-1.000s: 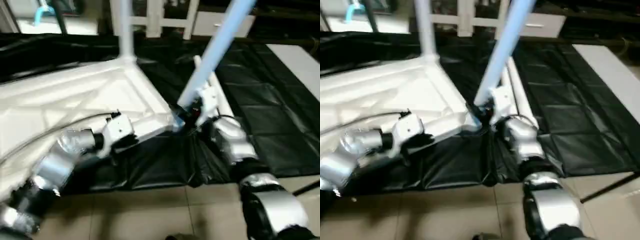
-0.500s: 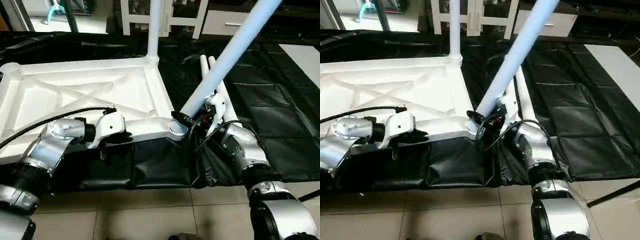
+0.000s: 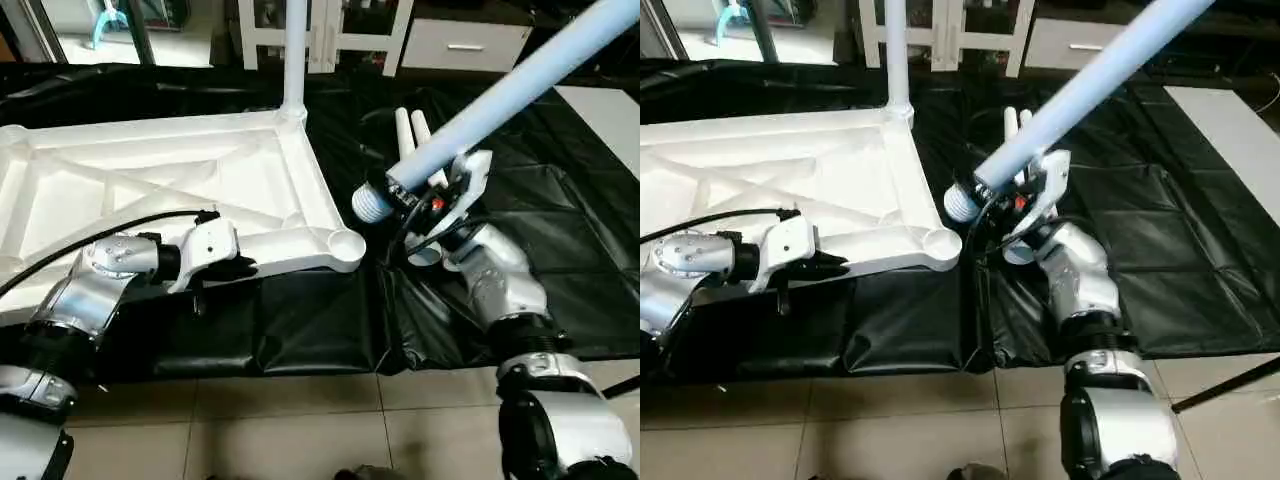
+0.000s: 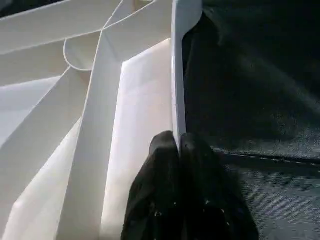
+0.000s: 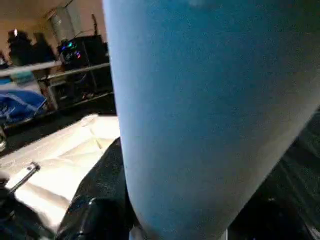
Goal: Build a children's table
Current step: Insert table leg to table base
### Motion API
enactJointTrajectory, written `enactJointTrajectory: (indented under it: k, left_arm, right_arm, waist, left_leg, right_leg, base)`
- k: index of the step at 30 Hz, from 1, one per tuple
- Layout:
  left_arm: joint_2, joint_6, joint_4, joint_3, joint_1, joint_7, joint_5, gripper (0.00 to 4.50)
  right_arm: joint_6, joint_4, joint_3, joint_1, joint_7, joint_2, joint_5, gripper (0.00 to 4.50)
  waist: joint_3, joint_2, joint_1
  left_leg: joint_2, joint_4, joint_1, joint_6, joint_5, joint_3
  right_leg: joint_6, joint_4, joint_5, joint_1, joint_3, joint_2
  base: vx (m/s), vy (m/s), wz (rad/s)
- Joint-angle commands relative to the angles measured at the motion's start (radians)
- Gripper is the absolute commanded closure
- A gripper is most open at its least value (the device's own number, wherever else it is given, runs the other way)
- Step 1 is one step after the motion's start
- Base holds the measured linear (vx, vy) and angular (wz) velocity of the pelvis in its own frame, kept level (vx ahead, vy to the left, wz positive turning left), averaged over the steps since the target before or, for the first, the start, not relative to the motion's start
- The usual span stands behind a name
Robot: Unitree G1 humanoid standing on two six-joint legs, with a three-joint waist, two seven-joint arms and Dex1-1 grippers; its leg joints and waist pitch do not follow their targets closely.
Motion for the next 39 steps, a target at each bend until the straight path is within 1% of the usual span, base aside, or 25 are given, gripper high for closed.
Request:
enactJointTrajectory:
  k: [1,4,5,6,8,11,12,16,18,20,21,23,25,26,27,29,30,31,32,33,34,35,37,38,39]
  left_arm:
    - [-0.002,0.006,0.053,0.031,-0.006,0.064,0.036,4.05]
    - [-0.051,0.116,-0.013,0.132,-0.02,0.084,-0.089,3.94]
    - [-0.051,0.116,-0.013,0.132,-0.02,0.084,-0.089,3.86]
    - [-0.069,0.157,-0.076,0.194,-0.021,0.127,-0.154,3.7]
    - [-0.074,0.186,-0.121,0.233,-0.021,0.15,-0.199,3.49]
    - [-0.078,0.212,-0.165,0.285,-0.03,0.198,-0.247,3.41]
    - [-0.091,0.25,-0.189,0.33,-0.044,0.279,-0.255,3.1]
    - [-0.18,0.493,-0.346,0.478,-0.043,0.588,-0.269,3.08]
    - [-0.306,0.736,-0.574,0.542,0.04,0.793,-0.328,3.08]
    - [-0.357,0.756,-0.675,0.528,0.106,0.833,-0.349,3.08]
    - [-0.407,0.685,-0.766,0.482,0.192,0.866,-0.291,3.08]
    - [-0.441,0.629,-0.826,0.444,0.259,0.884,-0.256,3.08]
    - [-0.489,0.574,-0.894,0.404,0.35,0.927,-0.191,3.08]
    - [-0.51,0.565,-0.915,0.401,0.377,0.932,-0.216,3.08]
    - [-0.523,0.574,-0.958,0.38,0.418,0.946,-0.213,3.08]
    - [-0.512,0.564,-0.973,0.335,0.461,0.959,-0.151,3.08]
    - [-0.512,0.573,-0.982,0.326,0.472,0.966,-0.144,3.08]
    - [-0.528,0.612,-0.998,0.321,0.491,0.992,-0.151,3.08]
    - [-0.543,0.634,-1.011,0.321,0.502,1.01,-0.156,3.08]
    - [-0.548,0.658,-1.01,0.312,0.509,1.02,-0.15,3.08]
    - [-0.548,0.644,-1.006,0.305,0.513,1.019,-0.134,3.08]
    - [-0.548,0.641,-1.005,0.302,0.515,1.019,-0.13,3.08]
    - [-0.555,0.629,-1.009,0.289,0.537,1.032,-0.099,3.08]
    - [-0.56,0.628,-1.014,0.288,0.543,1.034,-0.103,3.08]
    - [-0.567,0.628,-1.023,0.283,0.553,1.039,-0.105,3.08]
  right_arm:
    - [0.006,-0.02,0.026,0.026,0.011,-0.026,-0.035,2.61]
    - [0.022,-0.069,0.019,0.045,-0.053,-0.059,-0.061,2.61]
    - [0.022,-0.069,0.019,0.045,-0.053,-0.059,-0.061,2.61]
    - [0.051,-0.142,0.002,0.066,-0.112,-0.084,-0.067,2.61]
    - [0.079,-0.211,-0.012,0.085,-0.154,-0.097,-0.067,2.61]
    - [0.131,-0.32,-0.021,0.114,-0.194,-0.102,-0.051,2.62]
    - [0.181,-0.396,-0.021,0.137,-0.22,-0.103,-0.045,2.62]
    - [0.282,-0.519,-0.023,0.189,-0.298,-0.103,-0.037,2.62]
    - [0.434,-0.618,-0.049,0.253,-0.437,-0.075,-0.017,2.62]
    - [0.484,-0.654,-0.042,0.287,-0.468,-0.071,-0.03,2.62]
    - [0.469,-0.701,-0.028,0.318,-0.502,-0.063,-0.081,2.62]
    - [0.47,-0.749,-0.032,0.335,-0.577,-0.043,-0.14,2.62]
    - [0.522,-0.824,-0.029,0.357,-0.68,-0.039,-0.242,2.62]
    - [0.517,-0.849,-0.032,0.372,-0.655,-0.042,-0.209,2.62]
    - [0.491,-0.907,-0.023,0.414,-0.617,-0.059,-0.169,2.62]
    - [0.496,-0.96,-0.015,0.462,-0.6,-0.065,-0.142,2.62]
    - [0.514,-0.973,-0.015,0.472,-0.598,-0.064,-0.122,2.62]
    - [0.533,-0.991,0.002,0.498,-0.576,-0.071,-0.094,2.62]
    - [0.537,-1.002,0.015,0.512,-0.565,-0.074,-0.094,2.62]
    - [0.51,-0.994,0.039,0.527,-0.536,-0.08,-0.111,2.62]
    - [0.509,-0.987,0.042,0.527,-0.53,-0.075,-0.117,2.62]
    - [0.508,-0.985,0.044,0.527,-0.527,-0.074,-0.119,2.62]
    - [0.504,-0.963,0.051,0.521,-0.528,-0.061,-0.134,2.62]
    - [0.502,-0.959,0.052,0.519,-0.531,-0.059,-0.136,2.62]
    - [0.496,-0.953,0.056,0.516,-0.536,-0.058,-0.137,2.62]
  waist:
    - [-0.097,0.024,0.014]
    - [-0.104,0.028,0.02]
    - [-0.107,0.027,0.022]
    - [-0.118,0.027,0.027]
    - [-0.12,0.023,0.037]
    - [-0.11,0.024,0.05]
    - [-0.109,0.025,0.054]
    - [-0.105,0.029,0.057]
    - [-0.101,0.024,0.059]
    - [-0.094,0.018,0.061]
    - [-0.098,0.023,0.063]
    - [-0.096,0.034,0.06]
    - [-0.091,0.031,0.05]
    - [-0.089,0.038,0.051]
    - [-0.082,0.036,0.049]
    - [-0.073,0.034,0.048]
    - [-0.073,0.034,0.048]
    - [-0.066,0.032,0.04]
    - [-0.066,0.033,0.039]
    - [-0.066,0.021,0.031]
    - [-0.067,0.017,0.029]
    - [-0.069,0.022,0.028]
    - [-0.07,0.006,0.019]
    - [-0.069,0.01,0.019]
    - [-0.068,0.014,0.016]
  left_leg:
    - [-0.016,-0.02,-0.007,0.082,0.171,0.011]
    - [-0.017,-0.017,-0.006,0.064,0.174,0.011]
    - [-0.018,-0.014,-0.005,0.066,0.184,0.012]
    - [-0.022,-0.011,-0.012,0.071,0.2,0.009]
    - [-0.023,-0.004,-0.017,0.07,0.228,0.009]
    - [-0.023,-0.009,-0.013,0.05,0.148,0.012]
    - [-0.022,-0.012,-0.011,0.039,0.13,0.01]
    - [-0.012,-0.014,-0.01,0.018,0.11,0.004]
    - [-0.01,-0.016,-0.01,0.005,0.087,0.005]
    - [-0.01,-0.017,-0.015,0.012,0.077,0.008]
    - [-0.014,-0.015,-0.016,0.009,0.063,0.006]
    - [-0.012,-0.013,-0.021,0.004,0.08,0.002]
    - [-0.013,-0.015,-0.017,-0.016,0.037,0.001]
    - [-0.014,-0.016,-0.014,-0.023,0.008,0.002]
    - [-0.011,-0.019,-0.009,-0.027,-0.073,0.006]
    - [-0.008,-0.023,-0.006,-0.02,-0.131,0.006]
    - [-0.008,-0.023,-0.006,-0.02,-0.131,0.006]
    - [-0.011,-0.025,-0.006,-0.026,-0.188,0.006]
    - [-0.012,-0.024,-0.006,-0.029,-0.198,0.005]
    - [-0.014,-0.023,-0.006,-0.029,-0.209,0.005]
    - [-0.016,-0.022,-0.008,-0.024,-0.204,0.003]
    - [-0.016,-0.022,-0.009,-0.023,-0.195,0.001]
    - [-0.016,-0.022,-0.019,-0.015,-0.178,-0.001]
    - [-0.017,-0.02,-0.018,-0.015,-0.179,-0.001]
    - [-0.018,-0.02,-0.007,-0.02,-0.23,0.0]
  right_leg:
    - [-0.262,-0.008,0.654,0.104,0.05,-0.071]
    - [-0.268,-0.005,0.683,0.107,0.052,-0.069]
    - [-0.274,-0.002,0.71,0.108,0.052,-0.066]
    - [-0.278,0.005,0.752,0.116,0.05,-0.06]
    - [-0.268,0.013,0.83,0.116,0.05,-0.054]
    - [-0.246,0.0,0.721,0.103,0.05,-0.059]
    - [-0.241,-0.004,0.664,0.101,0.049,-0.06]
    - [-0.25,-0.013,0.567,0.097,0.05,-0.069]
    - [-0.264,-0.018,0.502,0.096,0.052,-0.073]
    - [-0.265,-0.028,0.45,0.091,0.051,-0.073]
    - [-0.251,-0.03,0.392,0.095,0.053,-0.074]
    - [-0.224,-0.034,0.378,0.092,0.051,-0.074]
    - [-0.191,-0.044,0.281,0.088,0.049,-0.07]
    - [-0.183,-0.047,0.24,0.084,0.05,-0.072]
    - [-0.169,-0.058,0.138,0.077,0.054,-0.074]
    - [-0.126,-0.075,-0.002,0.069,0.054,-0.071]
    - [-0.126,-0.075,-0.002,0.069,0.054,-0.071]
    - [-0.085,-0.087,-0.168,0.064,0.052,-0.073]
    - [-0.075,-0.092,-0.21,0.063,0.051,-0.074]
    - [-0.056,-0.101,-0.272,0.058,0.052,-0.072]
    - [-0.04,-0.104,-0.307,0.054,0.051,-0.073]
    - [-0.035,-0.102,-0.311,0.053,0.052,-0.074]
    - [-0.012,-0.105,-0.328,0.052,0.048,-0.073]
    - [-0.008,-0.104,-0.334,0.049,0.049,-0.073]
    - [0.0,-0.109,-0.401,0.043,0.046,-0.073]
  base:
    - [0.0,0.0,0.0]
    - [0.0,0.0,0.0]
    - [0.0,0.0,0.0]
    - [0.0,0.0,0.0]
    - [0.0,0.0,0.0]
    - [0.0,0.0,0.0]
    - [0.0,0.0,0.0]
    - [0.0,0.0,0.0]
    - [0.0,0.0,0.0]
    - [0.0,0.0,0.0]
    - [0.0,0.0,0.0]
    - [0.0,0.0,0.0]
    - [0.0,0.0,0.0]
    - [0.0,0.0,0.0]
    - [-0.052,-0.005,0.02]
    - [-0.053,-0.007,0.02]
    - [0.0,0.0,0.0]
    - [0.0,0.0,0.0]
    - [0.0,0.0,0.0]
    - [0.0,0.0,0.0]
    - [0.0,0.0,0.0]
    - [-0.051,-0.002,-0.01]
    - [0.0,0.0,0.0]
    - [0.0,0.0,0.0]
    - [0.0,0.0,0.0]
